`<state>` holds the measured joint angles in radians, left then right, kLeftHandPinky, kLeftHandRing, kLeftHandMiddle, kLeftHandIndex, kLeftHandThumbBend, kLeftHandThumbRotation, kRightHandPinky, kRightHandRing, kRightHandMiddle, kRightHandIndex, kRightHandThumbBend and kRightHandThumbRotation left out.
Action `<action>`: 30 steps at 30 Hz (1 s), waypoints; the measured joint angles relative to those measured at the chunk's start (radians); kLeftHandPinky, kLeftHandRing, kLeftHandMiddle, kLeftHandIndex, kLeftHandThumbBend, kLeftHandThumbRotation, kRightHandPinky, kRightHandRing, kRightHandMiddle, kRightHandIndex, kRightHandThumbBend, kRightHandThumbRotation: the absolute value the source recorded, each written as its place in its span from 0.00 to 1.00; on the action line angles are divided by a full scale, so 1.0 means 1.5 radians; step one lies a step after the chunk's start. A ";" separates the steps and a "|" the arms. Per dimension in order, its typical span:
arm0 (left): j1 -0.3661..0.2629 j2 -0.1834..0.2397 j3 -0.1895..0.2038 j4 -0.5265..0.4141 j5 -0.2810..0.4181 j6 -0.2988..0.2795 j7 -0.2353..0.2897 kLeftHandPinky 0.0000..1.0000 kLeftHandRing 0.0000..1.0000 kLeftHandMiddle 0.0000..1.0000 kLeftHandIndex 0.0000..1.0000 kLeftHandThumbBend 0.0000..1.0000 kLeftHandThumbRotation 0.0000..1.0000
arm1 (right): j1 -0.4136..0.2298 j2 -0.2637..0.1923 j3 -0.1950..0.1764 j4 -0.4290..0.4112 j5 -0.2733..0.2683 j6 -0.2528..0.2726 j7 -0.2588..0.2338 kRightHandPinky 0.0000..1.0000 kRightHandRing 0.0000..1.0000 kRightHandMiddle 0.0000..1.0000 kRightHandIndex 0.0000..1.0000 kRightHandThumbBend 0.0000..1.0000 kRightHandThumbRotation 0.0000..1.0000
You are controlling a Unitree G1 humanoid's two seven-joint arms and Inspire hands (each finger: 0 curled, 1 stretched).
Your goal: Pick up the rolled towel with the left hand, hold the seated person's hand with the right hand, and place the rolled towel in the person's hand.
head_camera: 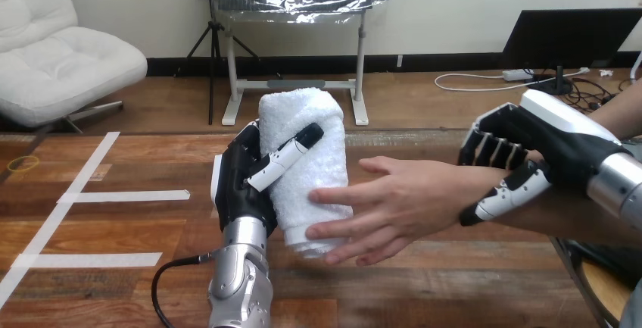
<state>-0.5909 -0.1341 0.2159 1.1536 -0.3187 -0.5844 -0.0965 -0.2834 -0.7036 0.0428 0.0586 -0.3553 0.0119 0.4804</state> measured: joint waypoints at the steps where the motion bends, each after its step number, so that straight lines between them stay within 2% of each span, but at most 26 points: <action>1: 0.000 0.000 0.000 0.000 0.000 0.000 0.000 0.29 0.35 0.40 0.42 0.74 0.00 | -0.001 0.001 0.000 -0.002 0.000 0.001 0.000 0.37 0.43 0.47 0.49 0.94 0.02; 9: 0.000 0.000 -0.001 0.000 0.002 0.000 0.006 0.29 0.35 0.40 0.42 0.74 0.00 | -0.003 0.007 0.003 -0.013 0.000 0.006 0.002 0.37 0.43 0.47 0.50 0.93 0.01; 21: 0.000 -0.001 -0.004 0.000 0.006 0.000 0.012 0.30 0.36 0.41 0.43 0.75 0.00 | -0.017 0.012 0.024 -0.026 -0.002 0.018 0.009 0.38 0.44 0.48 0.50 0.93 0.02; 30: 0.000 -0.001 -0.007 0.000 0.005 0.001 0.010 0.29 0.36 0.40 0.41 0.75 0.00 | -0.026 0.023 0.031 -0.028 -0.003 0.024 0.011 0.38 0.45 0.49 0.51 0.92 0.02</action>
<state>-0.5908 -0.1355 0.2056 1.1536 -0.3109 -0.5826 -0.0820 -0.3228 -0.6685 0.0887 0.0163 -0.3595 0.0471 0.4968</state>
